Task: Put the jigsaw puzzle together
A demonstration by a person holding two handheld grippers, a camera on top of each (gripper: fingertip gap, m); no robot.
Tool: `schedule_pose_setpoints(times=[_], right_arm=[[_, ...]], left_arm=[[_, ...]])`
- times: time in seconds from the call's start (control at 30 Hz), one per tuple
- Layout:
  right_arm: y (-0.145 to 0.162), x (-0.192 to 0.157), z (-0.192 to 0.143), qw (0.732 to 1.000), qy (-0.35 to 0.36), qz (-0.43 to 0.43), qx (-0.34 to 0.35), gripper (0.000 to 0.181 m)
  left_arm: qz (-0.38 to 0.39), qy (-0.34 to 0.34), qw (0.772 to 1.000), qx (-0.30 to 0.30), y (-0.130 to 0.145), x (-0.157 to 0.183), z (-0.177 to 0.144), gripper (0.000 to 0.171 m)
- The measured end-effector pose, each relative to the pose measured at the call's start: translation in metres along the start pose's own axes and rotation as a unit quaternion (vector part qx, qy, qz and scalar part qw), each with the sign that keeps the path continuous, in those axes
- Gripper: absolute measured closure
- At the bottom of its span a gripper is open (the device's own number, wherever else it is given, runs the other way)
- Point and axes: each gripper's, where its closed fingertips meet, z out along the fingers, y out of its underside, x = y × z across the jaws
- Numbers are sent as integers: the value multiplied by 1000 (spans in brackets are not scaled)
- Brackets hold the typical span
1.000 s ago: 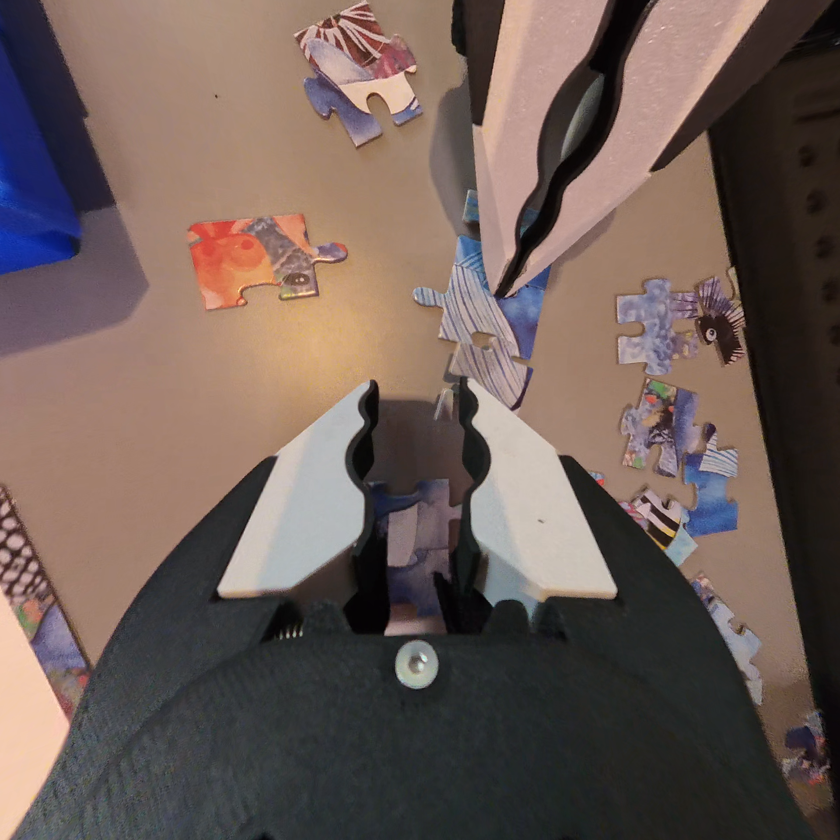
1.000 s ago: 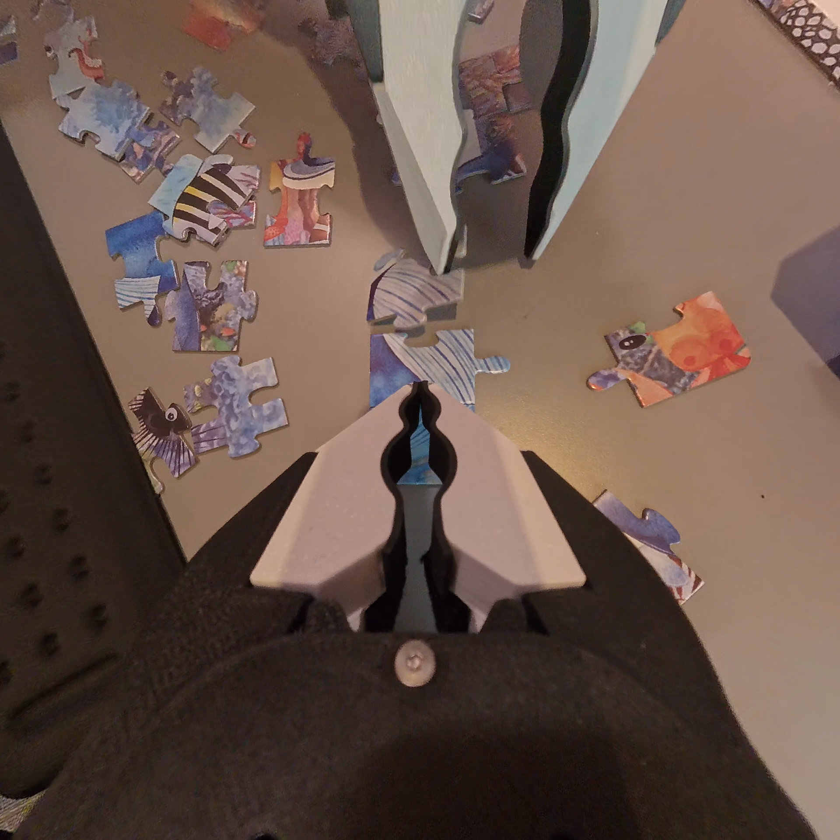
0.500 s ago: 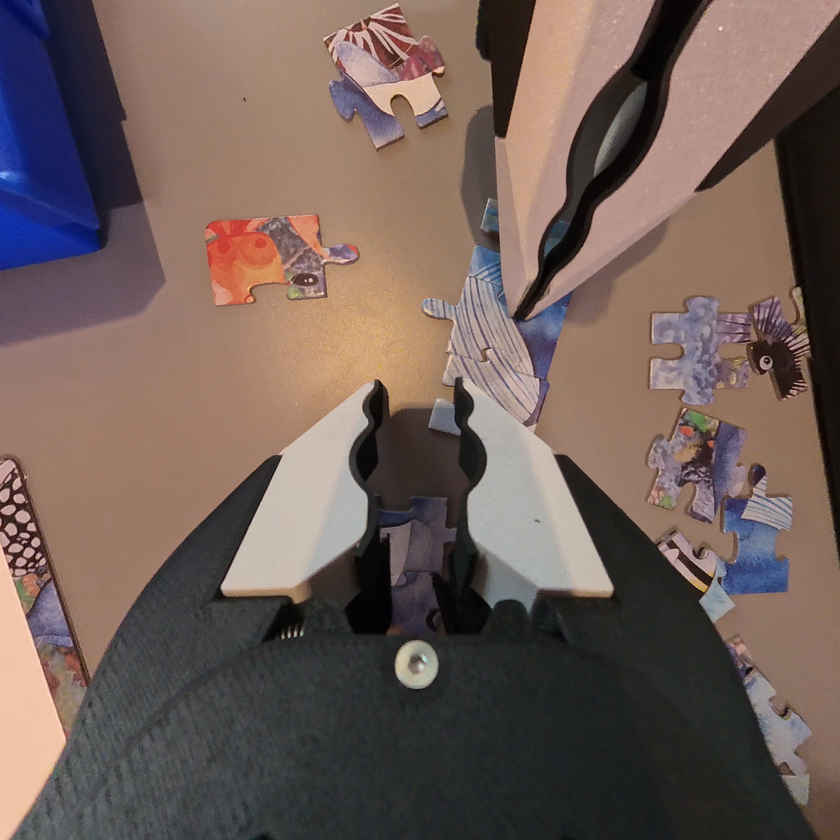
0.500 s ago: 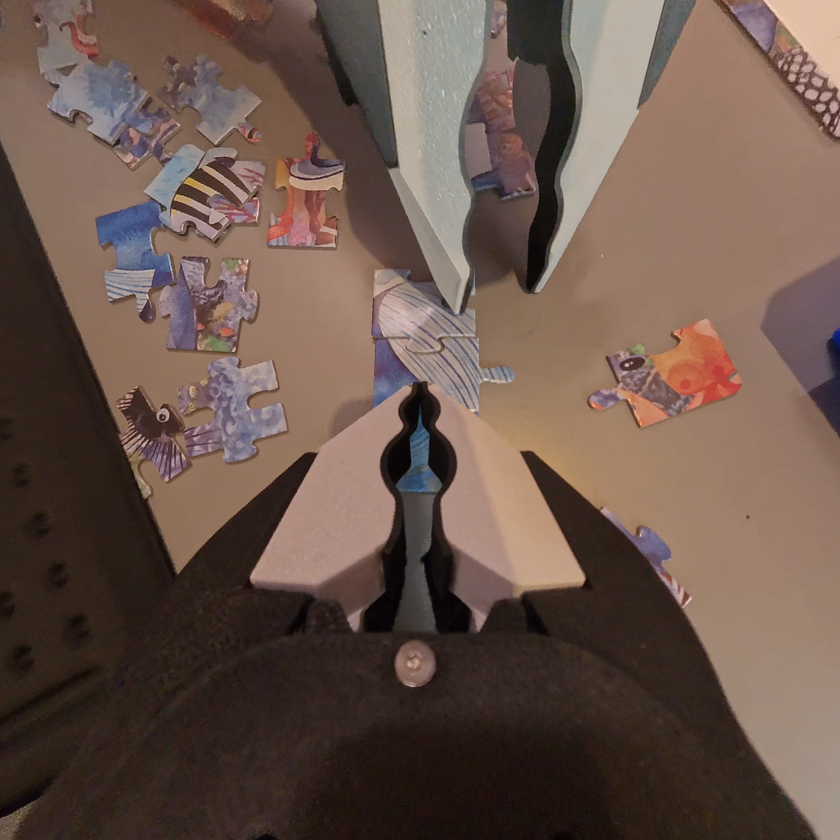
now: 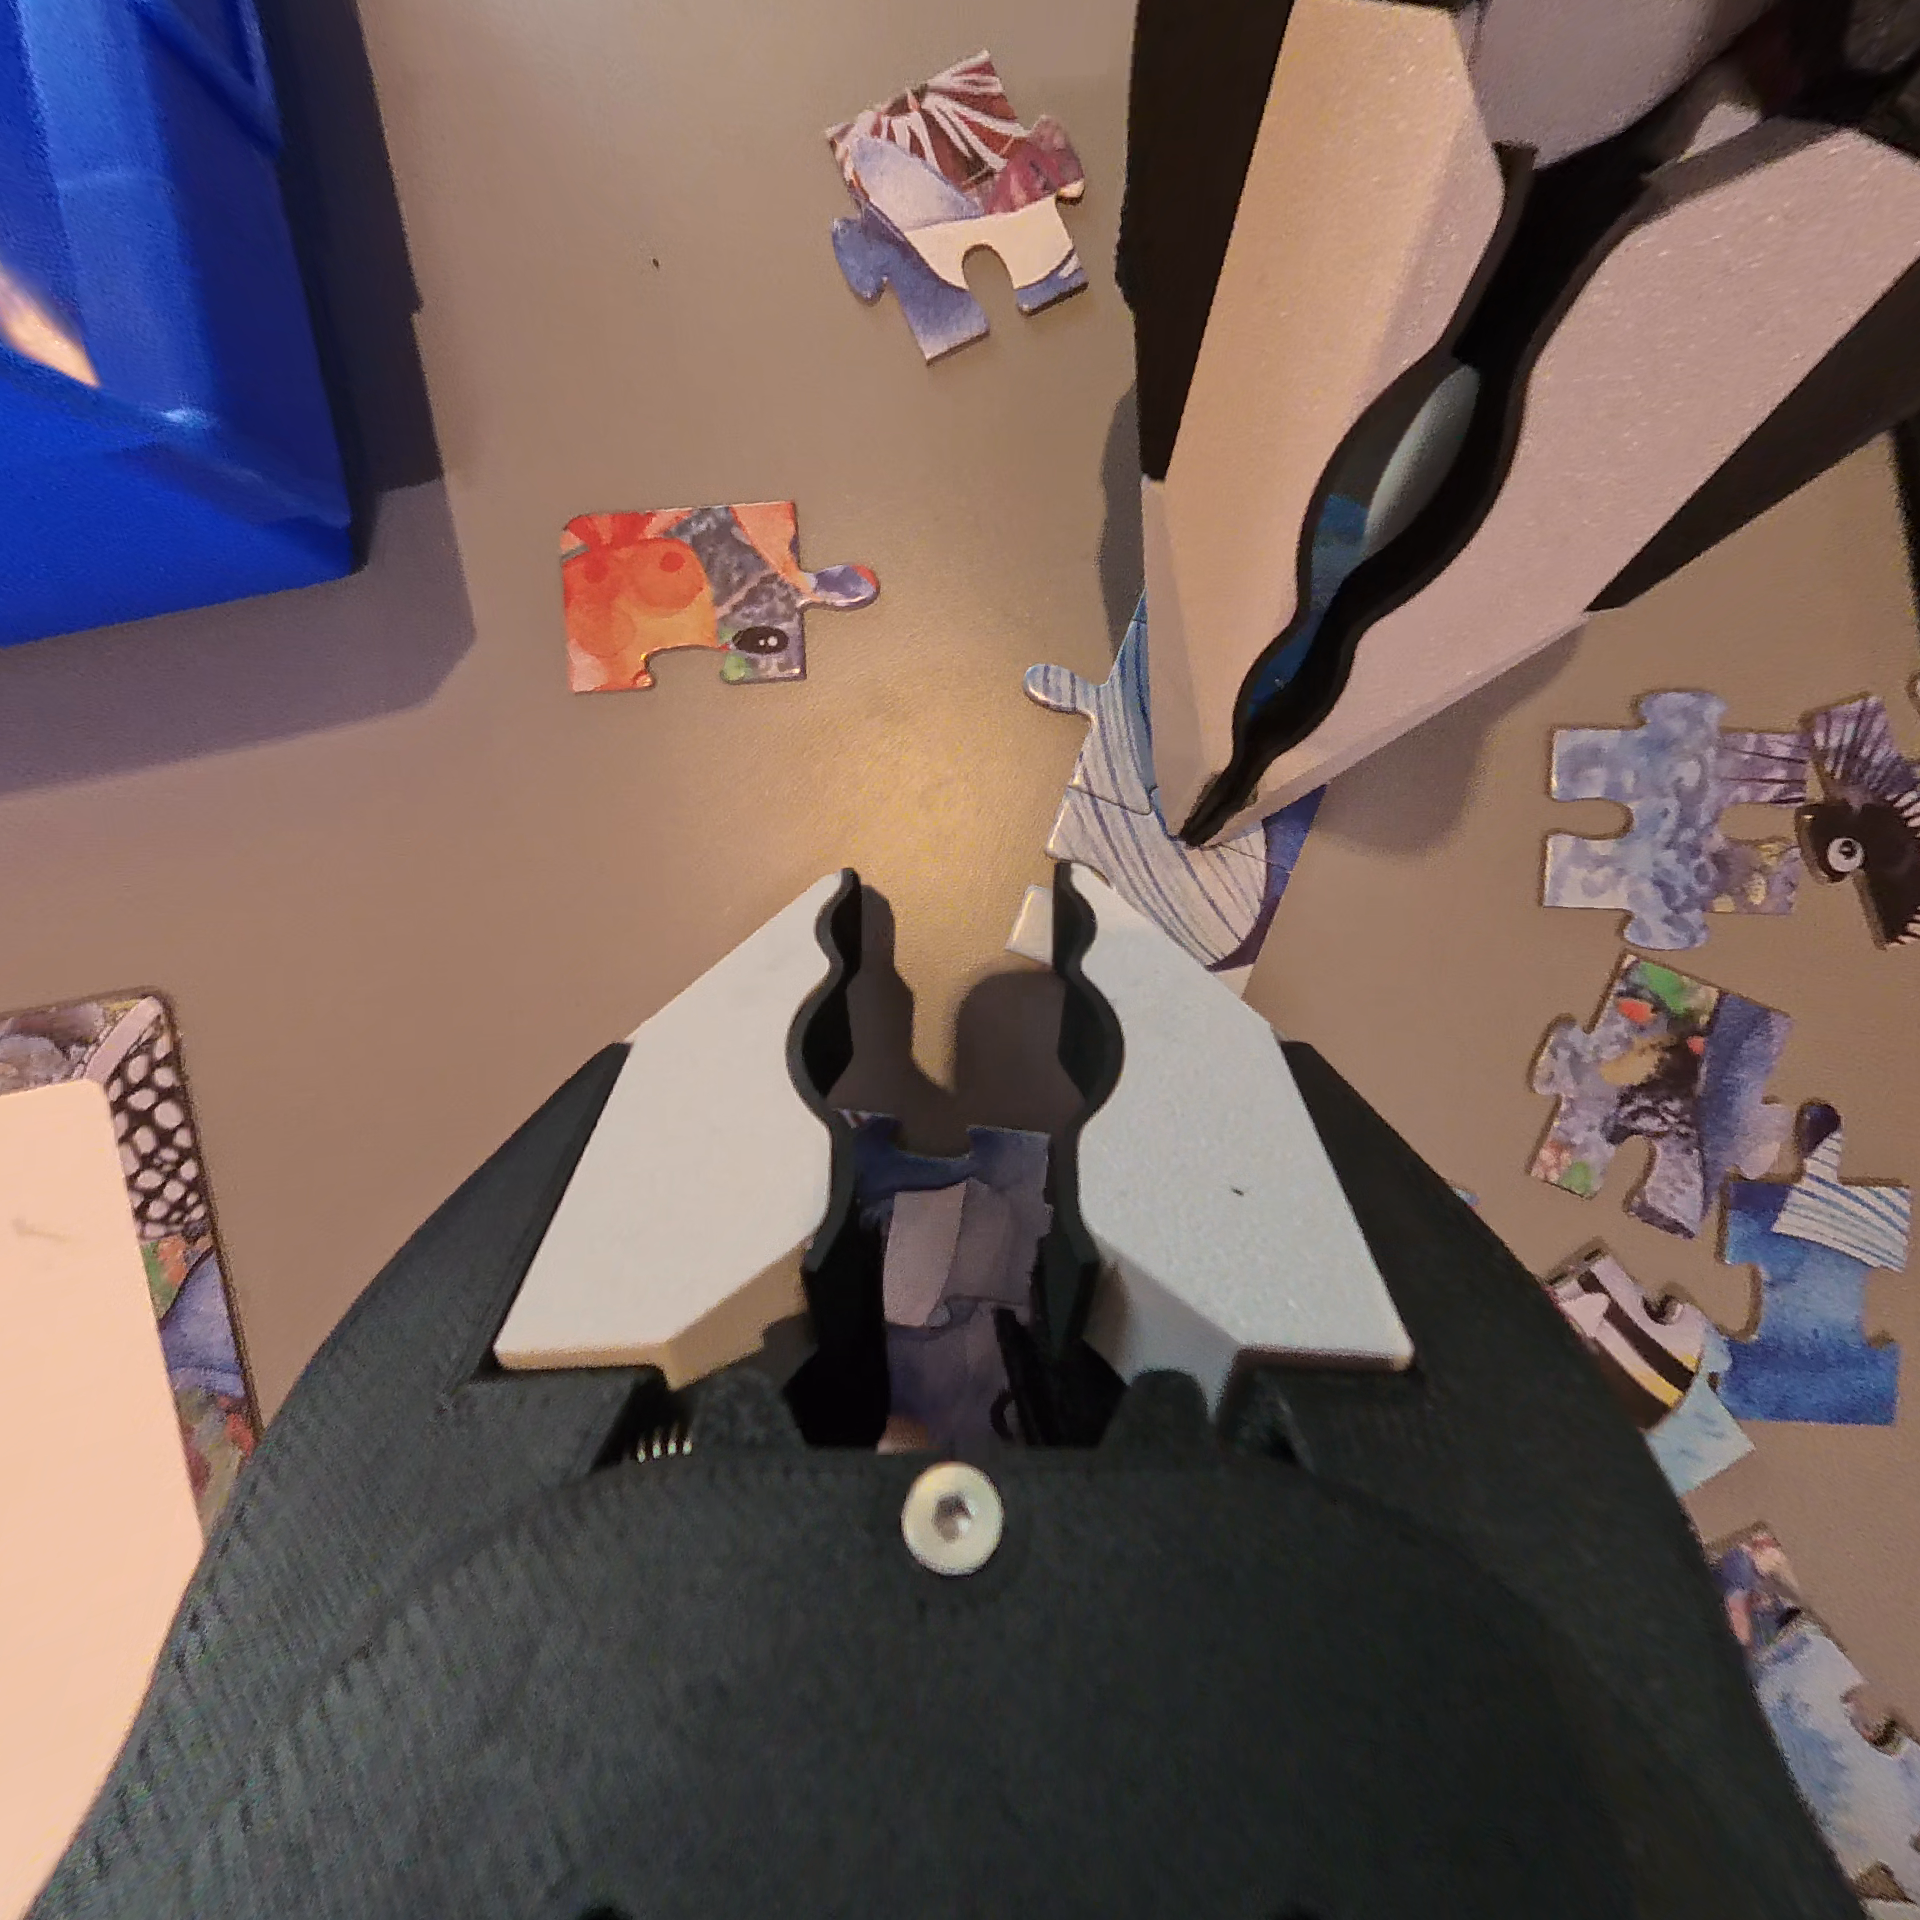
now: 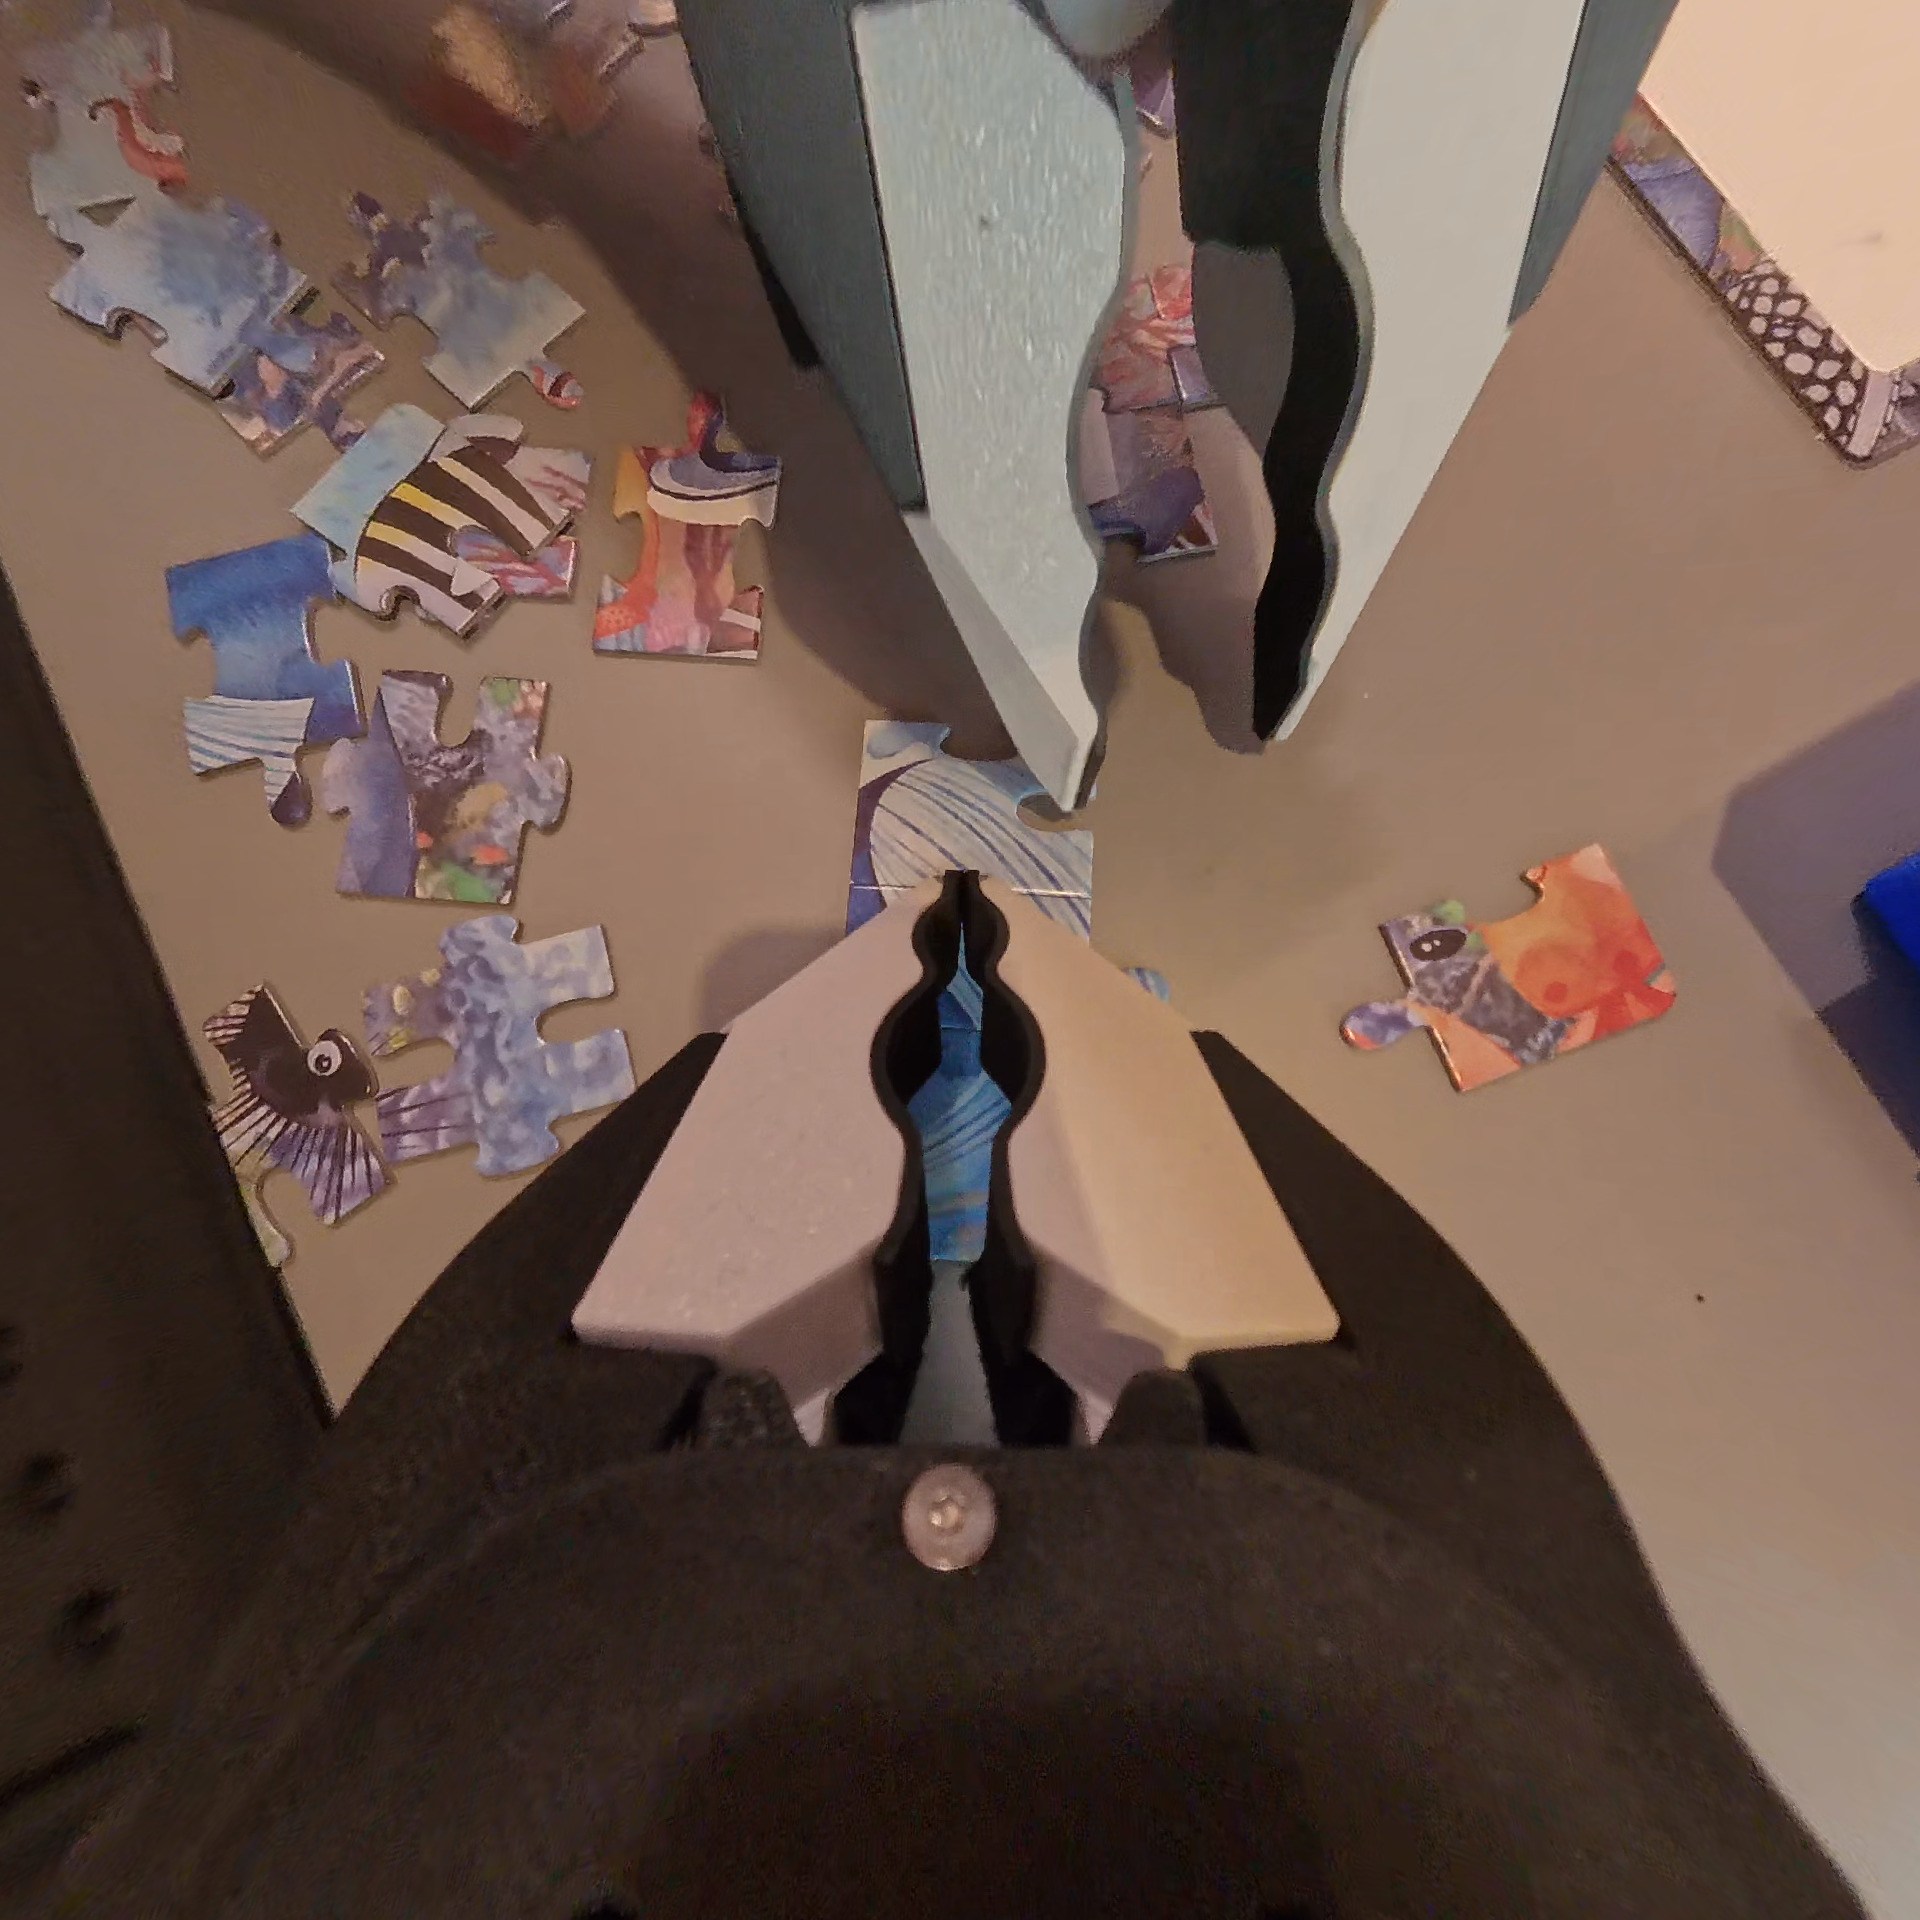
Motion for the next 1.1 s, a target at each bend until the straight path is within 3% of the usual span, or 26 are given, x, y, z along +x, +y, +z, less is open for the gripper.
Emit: schedule_pose_setpoints(times=[0.23,0.33,0.5,0.6,0.67,0.7,0.73,0.87,1.1], right_arm=[[-20,3,-15,998,11,6,53,181],[-1,3,-1,1000,11,3,-4,181],[-8,6,-14,999,36,3,11,181],[-7,7,-29,998,46,34,20,148],[-4,5,-27,998,39,43,17,139],[0,5,-23,998,40,52,4,123],[7,5,-18,997,40,58,-19,120],[11,-2,-8,997,30,42,-50,137],[25,-17,-20,993,-23,-31,-111,137]], left_arm=[[1,-5,1000,7,6,12,-28,135],[1,-13,1000,3,14,18,-44,134],[-3,-32,999,-18,37,27,-72,130],[-19,-35,999,-23,56,35,-86,128],[-25,-40,998,-28,70,40,-93,128],[-28,-44,998,-31,77,43,-96,128],[-33,-44,998,-32,84,47,-98,128],[-48,-40,998,-33,103,62,-101,126],[-37,-26,999,-15,110,89,-102,124]])
